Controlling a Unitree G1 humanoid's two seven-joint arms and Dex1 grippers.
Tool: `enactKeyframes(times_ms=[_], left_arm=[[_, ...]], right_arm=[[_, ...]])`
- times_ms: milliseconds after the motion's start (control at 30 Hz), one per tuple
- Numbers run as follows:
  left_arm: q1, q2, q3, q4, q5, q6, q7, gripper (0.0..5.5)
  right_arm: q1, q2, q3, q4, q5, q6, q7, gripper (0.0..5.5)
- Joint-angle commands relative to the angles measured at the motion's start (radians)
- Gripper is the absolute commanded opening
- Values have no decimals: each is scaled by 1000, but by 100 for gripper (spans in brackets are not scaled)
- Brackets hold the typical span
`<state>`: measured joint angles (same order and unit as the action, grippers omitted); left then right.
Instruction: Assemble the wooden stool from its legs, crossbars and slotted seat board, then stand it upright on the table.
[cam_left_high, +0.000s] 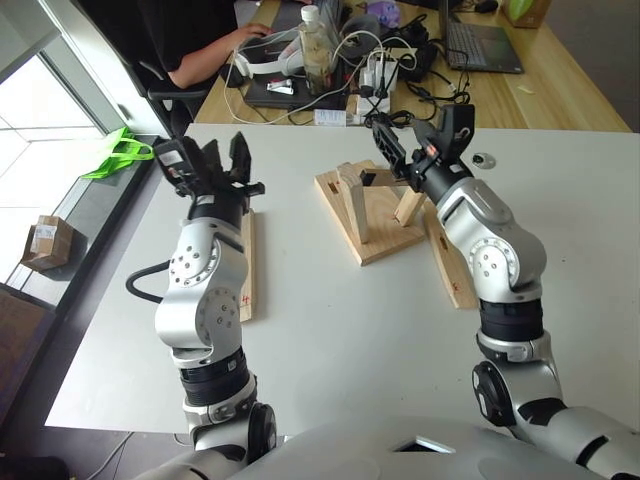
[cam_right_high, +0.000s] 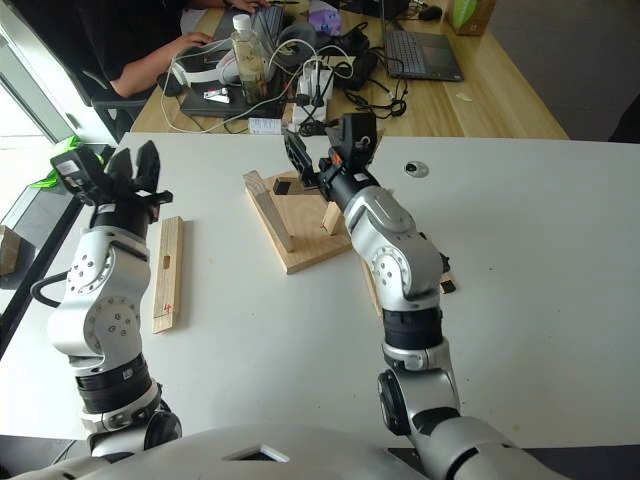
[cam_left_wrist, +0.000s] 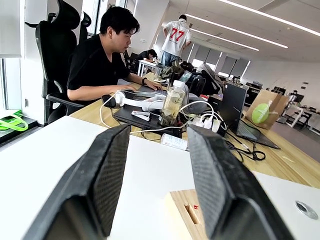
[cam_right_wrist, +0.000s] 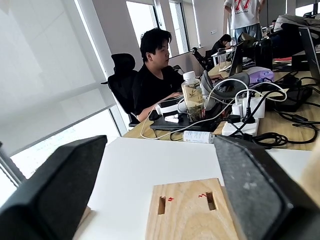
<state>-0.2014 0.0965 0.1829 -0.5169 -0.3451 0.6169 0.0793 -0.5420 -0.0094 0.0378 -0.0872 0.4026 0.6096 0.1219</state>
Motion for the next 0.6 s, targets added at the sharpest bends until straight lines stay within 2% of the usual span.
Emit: enactKeyframes(times_ms=[33, 167, 367, 600], left_arm=[[-14, 85, -45, -19, 31, 4, -72, 206], [-7, 86, -43, -8, 39, 3, -74, 206], [9, 72, -75, -18, 49, 8, -74, 206], [1, 96, -86, -34, 43, 18, -109, 206]], right_arm=[[-77, -19, 6, 90, -38, -12, 32, 392], [-71, -25, 35, 109, -60, 24, 59, 392], [57, -30, 104, -1, -73, 119, 63, 392], [102, -19, 92, -85, -71, 171, 42, 392]])
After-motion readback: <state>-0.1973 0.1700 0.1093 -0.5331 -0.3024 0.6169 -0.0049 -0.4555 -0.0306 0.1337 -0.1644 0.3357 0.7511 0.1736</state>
